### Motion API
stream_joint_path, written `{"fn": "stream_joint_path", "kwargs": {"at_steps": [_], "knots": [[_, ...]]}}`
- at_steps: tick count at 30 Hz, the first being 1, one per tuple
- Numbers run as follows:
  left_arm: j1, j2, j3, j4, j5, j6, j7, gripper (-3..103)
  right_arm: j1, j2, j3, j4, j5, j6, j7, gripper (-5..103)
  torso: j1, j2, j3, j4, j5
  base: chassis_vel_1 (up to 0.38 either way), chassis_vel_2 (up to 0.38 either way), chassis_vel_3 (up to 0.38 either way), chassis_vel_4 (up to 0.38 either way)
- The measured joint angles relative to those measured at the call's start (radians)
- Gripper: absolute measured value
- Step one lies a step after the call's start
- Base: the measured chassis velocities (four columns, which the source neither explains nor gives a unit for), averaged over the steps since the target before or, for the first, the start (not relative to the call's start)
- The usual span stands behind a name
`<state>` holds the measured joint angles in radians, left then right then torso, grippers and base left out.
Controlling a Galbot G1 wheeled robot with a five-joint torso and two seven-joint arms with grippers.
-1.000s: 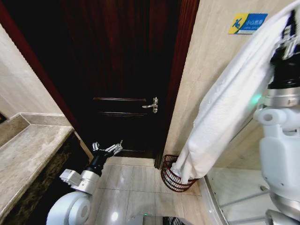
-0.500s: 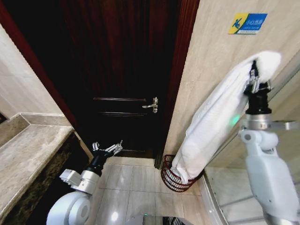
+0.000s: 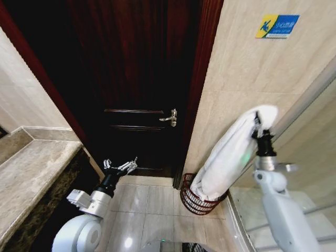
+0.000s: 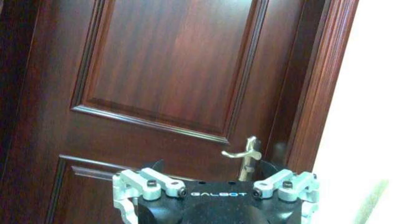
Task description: Discard the used towel into the hamper.
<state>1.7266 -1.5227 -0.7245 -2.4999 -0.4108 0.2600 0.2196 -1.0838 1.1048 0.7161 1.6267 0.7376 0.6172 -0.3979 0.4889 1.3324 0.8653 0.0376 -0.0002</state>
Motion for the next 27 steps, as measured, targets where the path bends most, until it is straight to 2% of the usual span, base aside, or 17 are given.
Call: {"fn": "stream_joint_path", "kwargs": {"at_steps": [14,16,27], "knots": [[0.000,0.000,0.000,0.000,0.000,0.000,0.000,100,-0.010,0.050,-0.022,-0.162,-0.057,0.024,-0.007,12,0.000,0.000,0.000,-0.0002,0.0006,0.000,0.000,0.000,0.000],[0.000,0.000,0.000,0.000,0.000,0.000,0.000,100,-0.006,0.054,-0.019,-0.202,-0.062,0.035,-0.013,12,0.000,0.000,0.000,-0.0001,-0.0003,0.000,0.000,0.000,0.000],[0.000,0.000,0.000,0.000,0.000,0.000,0.000,100,0.013,0.079,-0.038,-0.339,-0.093,0.078,-0.063,12,0.000,0.000,0.000,0.0000,0.0002,0.000,0.000,0.000,0.000]]}}
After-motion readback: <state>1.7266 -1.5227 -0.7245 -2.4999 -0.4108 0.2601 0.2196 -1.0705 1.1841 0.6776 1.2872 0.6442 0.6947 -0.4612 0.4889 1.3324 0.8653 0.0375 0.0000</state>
